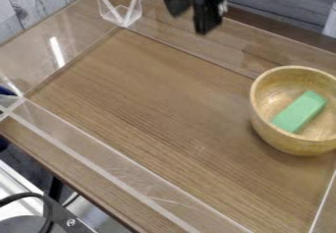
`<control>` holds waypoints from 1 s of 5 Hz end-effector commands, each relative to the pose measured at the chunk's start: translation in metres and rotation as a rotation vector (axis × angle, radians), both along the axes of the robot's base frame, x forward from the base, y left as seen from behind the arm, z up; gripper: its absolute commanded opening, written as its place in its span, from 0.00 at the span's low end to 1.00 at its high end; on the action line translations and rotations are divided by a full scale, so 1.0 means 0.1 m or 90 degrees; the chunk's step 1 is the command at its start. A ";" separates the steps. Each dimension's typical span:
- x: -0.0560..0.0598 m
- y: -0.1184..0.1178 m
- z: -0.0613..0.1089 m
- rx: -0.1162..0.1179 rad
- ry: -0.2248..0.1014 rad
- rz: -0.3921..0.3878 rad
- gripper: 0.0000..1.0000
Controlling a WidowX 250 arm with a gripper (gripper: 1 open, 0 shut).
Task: Put the green block in the brown bowl
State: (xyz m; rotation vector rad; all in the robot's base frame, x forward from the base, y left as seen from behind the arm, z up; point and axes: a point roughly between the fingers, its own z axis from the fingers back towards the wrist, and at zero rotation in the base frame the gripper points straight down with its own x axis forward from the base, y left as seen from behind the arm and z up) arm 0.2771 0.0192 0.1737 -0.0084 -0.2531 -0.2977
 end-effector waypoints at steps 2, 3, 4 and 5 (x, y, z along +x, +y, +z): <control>0.04 0.14 0.22 -0.022 -0.027 0.030 1.00; 0.09 0.07 0.32 -0.056 0.002 0.026 1.00; -0.12 0.20 0.08 -0.072 0.012 0.004 1.00; -0.16 0.33 -0.11 -0.096 0.008 -0.004 1.00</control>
